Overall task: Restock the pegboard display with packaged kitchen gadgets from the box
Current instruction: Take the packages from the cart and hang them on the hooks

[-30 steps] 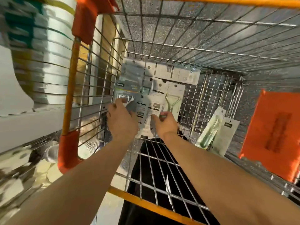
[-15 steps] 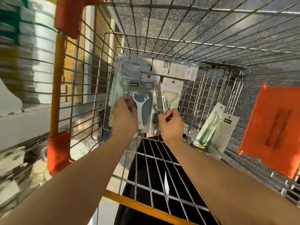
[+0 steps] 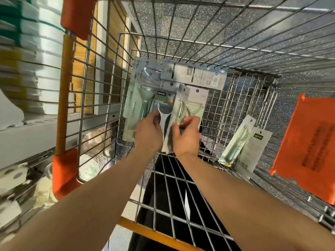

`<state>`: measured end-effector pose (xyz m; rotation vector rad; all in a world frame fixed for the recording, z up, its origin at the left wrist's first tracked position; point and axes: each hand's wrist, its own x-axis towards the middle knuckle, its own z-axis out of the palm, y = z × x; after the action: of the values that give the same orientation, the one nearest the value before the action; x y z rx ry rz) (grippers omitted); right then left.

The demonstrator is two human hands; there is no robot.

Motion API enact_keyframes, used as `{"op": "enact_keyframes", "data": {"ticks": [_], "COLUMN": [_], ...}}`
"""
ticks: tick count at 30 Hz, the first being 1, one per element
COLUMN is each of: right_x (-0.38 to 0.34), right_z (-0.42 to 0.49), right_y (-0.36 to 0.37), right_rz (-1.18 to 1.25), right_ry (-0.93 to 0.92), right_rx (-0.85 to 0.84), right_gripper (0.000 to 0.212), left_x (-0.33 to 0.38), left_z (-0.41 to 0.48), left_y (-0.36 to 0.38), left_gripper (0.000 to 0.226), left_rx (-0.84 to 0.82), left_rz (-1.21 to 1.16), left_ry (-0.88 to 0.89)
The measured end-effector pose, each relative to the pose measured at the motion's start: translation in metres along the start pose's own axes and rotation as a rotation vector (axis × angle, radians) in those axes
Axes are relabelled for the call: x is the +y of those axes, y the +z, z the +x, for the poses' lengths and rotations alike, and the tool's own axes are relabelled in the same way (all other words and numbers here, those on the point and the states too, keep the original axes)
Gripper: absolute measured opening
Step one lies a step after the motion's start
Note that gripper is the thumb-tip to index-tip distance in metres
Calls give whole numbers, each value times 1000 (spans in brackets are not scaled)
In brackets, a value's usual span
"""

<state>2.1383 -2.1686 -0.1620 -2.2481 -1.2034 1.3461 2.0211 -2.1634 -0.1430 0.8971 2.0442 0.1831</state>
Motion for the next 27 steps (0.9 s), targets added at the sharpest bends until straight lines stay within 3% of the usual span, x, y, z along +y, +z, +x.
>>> {"op": "enact_keyframes", "data": {"ticks": [3,7,11,16,23,27], "right_x": [7,11,15,13,8,0], "right_z": [4,11,12,20,25,24], "right_y": [-3,-4,-1,-7,-7,-17], "right_rz": [57,74,94,125,200,204], "right_ry": [67,168,192,280,296,273], "right_rx": [-63,-126,-46,-165,-164,-162], "right_gripper": [53,35,56,42,64,46], "left_x": [0,4,4,-3,11,-1], "left_z": [1,-1,-2,-3,-2,6], "left_y": [-3,-4,0,5,-2,-13], "left_gripper": [36,38,36,26,48,49], "left_rx": [-67,-184,-268,6,162,198], "left_rz": [-73,-117,-133,-27,60,96], "left_ry": [-6,-13,-19,39,28,-78]}}
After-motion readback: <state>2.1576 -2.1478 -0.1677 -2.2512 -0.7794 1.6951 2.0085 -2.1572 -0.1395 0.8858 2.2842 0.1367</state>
